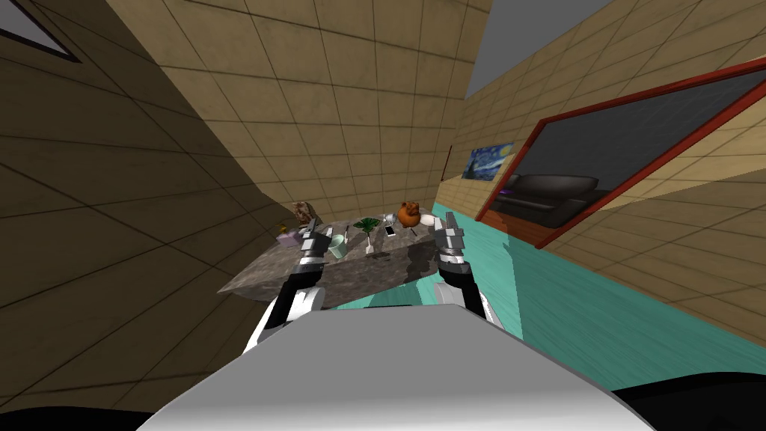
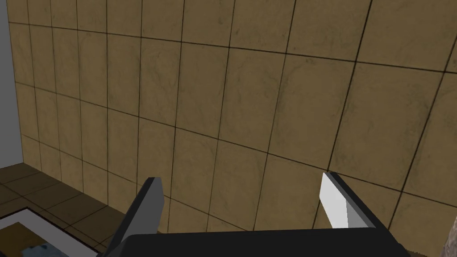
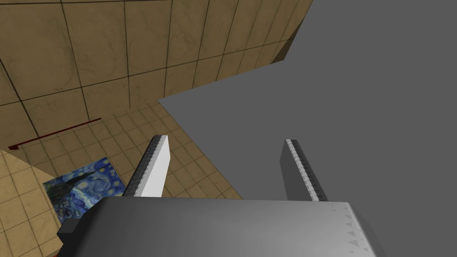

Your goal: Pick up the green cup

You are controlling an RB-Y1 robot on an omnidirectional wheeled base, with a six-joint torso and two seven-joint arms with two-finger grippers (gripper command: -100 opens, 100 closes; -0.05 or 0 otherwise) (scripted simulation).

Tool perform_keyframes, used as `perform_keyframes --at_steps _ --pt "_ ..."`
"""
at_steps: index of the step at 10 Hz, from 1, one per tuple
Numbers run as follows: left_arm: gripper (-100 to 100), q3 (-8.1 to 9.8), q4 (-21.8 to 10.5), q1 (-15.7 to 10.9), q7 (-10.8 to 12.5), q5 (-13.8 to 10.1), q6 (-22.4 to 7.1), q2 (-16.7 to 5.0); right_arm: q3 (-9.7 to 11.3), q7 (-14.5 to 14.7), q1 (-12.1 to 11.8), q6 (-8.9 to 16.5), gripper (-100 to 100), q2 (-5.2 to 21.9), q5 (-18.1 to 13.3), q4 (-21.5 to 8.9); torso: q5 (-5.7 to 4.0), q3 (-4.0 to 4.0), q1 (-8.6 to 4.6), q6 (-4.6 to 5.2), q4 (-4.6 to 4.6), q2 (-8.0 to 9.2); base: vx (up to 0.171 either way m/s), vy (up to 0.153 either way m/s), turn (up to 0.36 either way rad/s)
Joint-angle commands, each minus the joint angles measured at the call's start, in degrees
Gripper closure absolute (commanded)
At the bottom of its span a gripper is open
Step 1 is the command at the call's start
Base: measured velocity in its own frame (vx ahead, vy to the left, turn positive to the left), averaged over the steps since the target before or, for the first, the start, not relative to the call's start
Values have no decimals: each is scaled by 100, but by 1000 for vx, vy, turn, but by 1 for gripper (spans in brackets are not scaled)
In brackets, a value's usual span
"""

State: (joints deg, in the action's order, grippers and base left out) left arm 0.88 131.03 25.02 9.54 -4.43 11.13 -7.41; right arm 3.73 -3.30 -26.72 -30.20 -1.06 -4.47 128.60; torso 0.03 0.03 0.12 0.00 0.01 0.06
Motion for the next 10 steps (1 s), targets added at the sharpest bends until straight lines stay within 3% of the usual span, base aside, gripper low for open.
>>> perform_keyframes --at_steps 1,10 --pt "-100 46 34 -70 125 -15 -286 -126 0 0 0 0 0 0 0 0 0 0 0 0 0 0 -19 26 20" --pt "-100 246 251 -342 640 -81 -1690 -459 0 0 0 0 0 0 0 0 0 1 2 0 0 1 -16 30 22"
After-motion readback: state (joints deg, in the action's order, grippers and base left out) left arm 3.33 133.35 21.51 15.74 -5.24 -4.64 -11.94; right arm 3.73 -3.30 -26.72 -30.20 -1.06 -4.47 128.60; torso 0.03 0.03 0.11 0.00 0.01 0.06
